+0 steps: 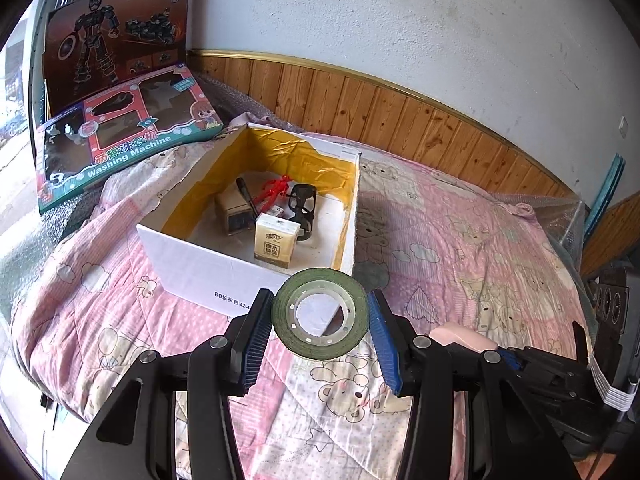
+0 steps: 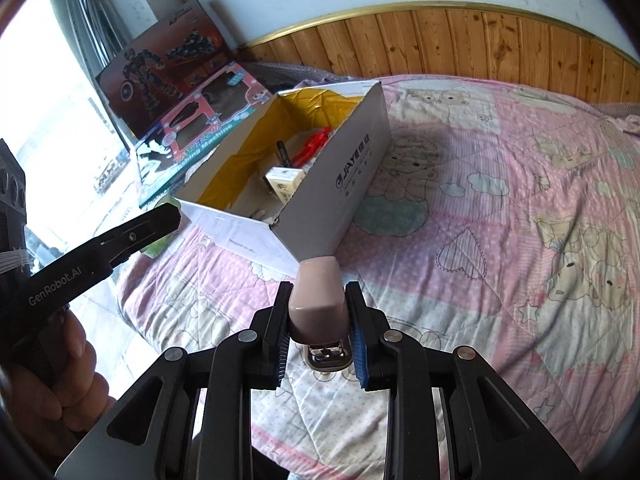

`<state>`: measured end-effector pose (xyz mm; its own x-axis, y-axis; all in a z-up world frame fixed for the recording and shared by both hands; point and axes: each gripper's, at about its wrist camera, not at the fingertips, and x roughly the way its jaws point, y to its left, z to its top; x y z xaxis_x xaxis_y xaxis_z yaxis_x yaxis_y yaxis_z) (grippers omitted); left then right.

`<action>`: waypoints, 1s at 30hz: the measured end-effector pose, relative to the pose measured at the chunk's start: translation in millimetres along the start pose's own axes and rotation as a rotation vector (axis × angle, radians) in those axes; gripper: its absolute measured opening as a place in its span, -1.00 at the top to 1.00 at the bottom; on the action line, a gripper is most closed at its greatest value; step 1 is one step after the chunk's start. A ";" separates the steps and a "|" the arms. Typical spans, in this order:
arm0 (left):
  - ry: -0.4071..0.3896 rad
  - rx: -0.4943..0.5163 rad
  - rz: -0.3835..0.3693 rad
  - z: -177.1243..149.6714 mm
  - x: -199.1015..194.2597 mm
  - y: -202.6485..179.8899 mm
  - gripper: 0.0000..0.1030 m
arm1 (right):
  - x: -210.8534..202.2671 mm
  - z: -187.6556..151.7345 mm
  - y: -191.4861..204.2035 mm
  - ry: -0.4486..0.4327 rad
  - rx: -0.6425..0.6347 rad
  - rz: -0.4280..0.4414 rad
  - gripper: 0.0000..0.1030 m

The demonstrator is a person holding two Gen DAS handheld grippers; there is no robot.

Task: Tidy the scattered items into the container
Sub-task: 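Carry the tape roll over the box with the left tool while the right tool carries the stapler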

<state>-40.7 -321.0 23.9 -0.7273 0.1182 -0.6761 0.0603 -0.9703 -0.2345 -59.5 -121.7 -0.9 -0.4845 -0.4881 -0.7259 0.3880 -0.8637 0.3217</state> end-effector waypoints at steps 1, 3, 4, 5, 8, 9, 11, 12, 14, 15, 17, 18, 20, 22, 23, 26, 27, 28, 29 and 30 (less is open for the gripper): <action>-0.002 -0.005 0.004 2.5 0.3 3.7 0.05 | 0.7 2.4 1.4 -0.001 -0.001 0.002 0.48; -0.006 -0.017 0.011 7.1 0.9 10.9 0.05 | 2.0 7.1 3.0 -0.003 -0.005 0.007 0.48; -0.008 -0.021 0.013 9.1 1.1 14.1 0.05 | 3.0 9.6 4.1 -0.004 -0.006 0.010 0.48; -0.010 -0.025 0.018 11.0 1.4 17.2 0.05 | 3.7 12.4 5.6 -0.004 -0.008 0.012 0.48; -0.015 -0.038 0.025 16.6 2.4 25.1 0.05 | 6.6 21.0 10.2 -0.006 -0.017 0.019 0.48; -0.017 -0.041 0.028 18.6 2.6 27.8 0.05 | 7.9 23.8 11.9 -0.006 -0.019 0.022 0.48; -0.021 -0.048 0.032 22.2 2.8 32.8 0.05 | 10.8 29.3 15.4 -0.006 -0.026 0.027 0.48; -0.023 -0.050 0.035 24.1 3.0 35.3 0.05 | 12.4 32.0 16.9 -0.006 -0.030 0.029 0.48; -0.026 -0.054 0.040 28.3 4.0 40.5 0.05 | 15.1 37.7 18.6 -0.007 -0.034 0.034 0.48; -0.028 -0.056 0.042 30.4 4.7 43.1 0.05 | 17.0 40.7 19.8 -0.006 -0.035 0.038 0.48; -0.032 -0.061 0.047 35.1 6.0 48.3 0.05 | 20.7 46.9 22.2 -0.005 -0.039 0.042 0.48; -0.033 -0.063 0.047 37.5 7.0 50.8 0.05 | 22.5 50.2 23.8 -0.006 -0.044 0.043 0.48; -0.037 -0.068 0.050 42.8 8.7 55.4 0.05 | 25.9 56.5 27.0 -0.007 -0.051 0.045 0.48; -0.041 -0.072 0.053 47.8 10.2 59.6 0.05 | 29.3 63.1 29.0 -0.007 -0.054 0.049 0.48; -0.043 -0.073 0.054 50.5 11.2 61.7 0.05 | 30.9 66.3 29.8 -0.008 -0.054 0.051 0.48; -0.047 -0.080 0.059 57.9 14.1 67.3 0.05 | 36.3 76.0 32.4 -0.007 -0.055 0.060 0.48; -0.048 -0.082 0.062 60.5 15.3 69.2 0.05 | 38.5 79.0 33.2 -0.006 -0.055 0.062 0.48; -0.048 -0.087 0.061 63.3 16.6 71.4 0.05 | 40.4 82.2 33.4 -0.005 -0.055 0.066 0.48; -0.048 -0.092 0.060 66.1 17.7 73.8 0.05 | 42.7 85.1 33.8 -0.004 -0.053 0.070 0.48; -0.050 -0.096 0.061 69.3 18.9 76.0 0.05 | 45.1 88.3 33.9 -0.003 -0.053 0.071 0.48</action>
<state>-97.2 -407.2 41.8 -0.7529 0.0464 -0.6564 0.1691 -0.9504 -0.2611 -137.3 -184.1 31.0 -0.4563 -0.5484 -0.7007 0.4623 -0.8190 0.3399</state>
